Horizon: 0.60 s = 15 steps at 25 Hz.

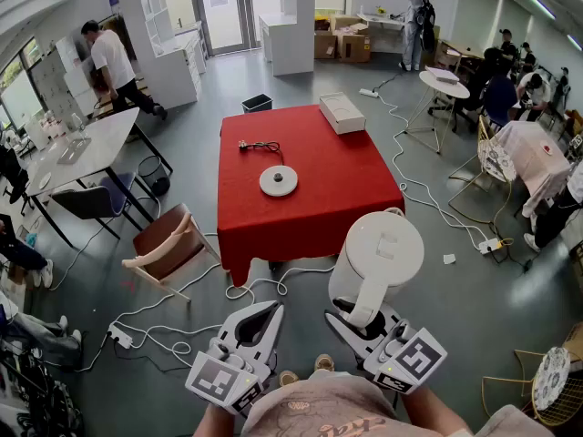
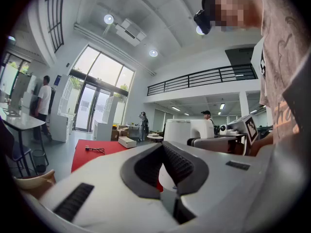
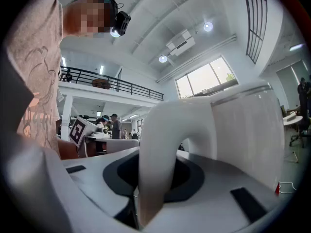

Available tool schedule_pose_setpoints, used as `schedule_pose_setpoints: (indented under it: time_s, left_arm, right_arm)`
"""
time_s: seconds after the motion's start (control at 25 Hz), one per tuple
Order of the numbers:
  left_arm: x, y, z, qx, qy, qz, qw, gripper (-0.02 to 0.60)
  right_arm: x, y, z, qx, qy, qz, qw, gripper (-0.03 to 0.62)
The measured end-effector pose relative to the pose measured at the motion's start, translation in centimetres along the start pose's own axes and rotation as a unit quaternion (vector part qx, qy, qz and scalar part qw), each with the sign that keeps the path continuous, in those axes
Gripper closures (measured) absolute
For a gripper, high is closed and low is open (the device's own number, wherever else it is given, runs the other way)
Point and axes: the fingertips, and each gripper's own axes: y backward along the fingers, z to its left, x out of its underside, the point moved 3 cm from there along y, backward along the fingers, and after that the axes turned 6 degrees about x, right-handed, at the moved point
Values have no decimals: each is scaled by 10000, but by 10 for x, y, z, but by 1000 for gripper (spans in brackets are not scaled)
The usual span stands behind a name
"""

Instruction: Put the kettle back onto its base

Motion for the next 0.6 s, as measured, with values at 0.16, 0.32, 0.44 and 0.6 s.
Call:
schedule_pose_setpoints:
  time_s: [0.16,0.32,0.44,0.6]
  left_arm:
    - [0,-2,1,-5,-13,8,10000,580]
    - [1,-3,3,-38,4,51,10000,580]
    - [4,-7,4,-65,5,76,9999,580]
    - [7,-12,2,-97,81,182,9998,580]
  right_arm:
    - [0,-2,-1,-21,14,-14,10000,499]
    - [-1,-3,-4,-70,-54,-39,10000,496]
    - [0,-4,-9,-106,-82,-50,9999,494]
    - [3,-4,-16,-148,-48,-3,9999,494]
